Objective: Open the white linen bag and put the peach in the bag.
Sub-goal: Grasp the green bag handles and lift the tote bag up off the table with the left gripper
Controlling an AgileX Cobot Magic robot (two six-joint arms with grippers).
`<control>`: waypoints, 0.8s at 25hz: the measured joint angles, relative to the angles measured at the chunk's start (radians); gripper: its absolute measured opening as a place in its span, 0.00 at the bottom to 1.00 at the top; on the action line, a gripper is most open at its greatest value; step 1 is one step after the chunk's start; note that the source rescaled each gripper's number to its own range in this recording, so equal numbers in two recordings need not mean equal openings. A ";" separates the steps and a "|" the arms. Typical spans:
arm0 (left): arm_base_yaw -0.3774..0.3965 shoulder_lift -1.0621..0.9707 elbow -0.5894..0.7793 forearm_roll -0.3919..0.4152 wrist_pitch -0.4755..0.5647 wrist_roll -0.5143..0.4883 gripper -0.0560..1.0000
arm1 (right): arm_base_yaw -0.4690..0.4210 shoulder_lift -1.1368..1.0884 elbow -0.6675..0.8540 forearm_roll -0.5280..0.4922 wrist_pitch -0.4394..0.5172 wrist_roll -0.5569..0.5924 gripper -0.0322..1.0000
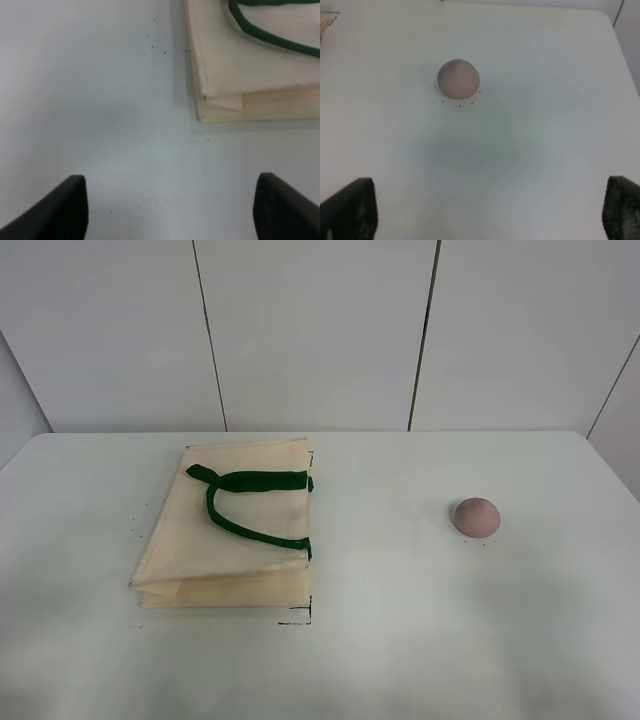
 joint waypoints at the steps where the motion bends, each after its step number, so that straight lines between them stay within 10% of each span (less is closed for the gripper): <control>1: 0.000 0.000 0.000 0.000 0.000 0.000 1.00 | 0.000 0.000 0.000 0.000 0.000 0.000 1.00; 11: 0.000 0.026 -0.024 0.003 -0.005 0.000 1.00 | 0.000 0.000 0.000 0.000 0.000 0.000 1.00; 20: 0.000 0.578 -0.287 -0.004 -0.025 0.000 1.00 | 0.000 0.000 0.000 0.000 0.000 0.000 1.00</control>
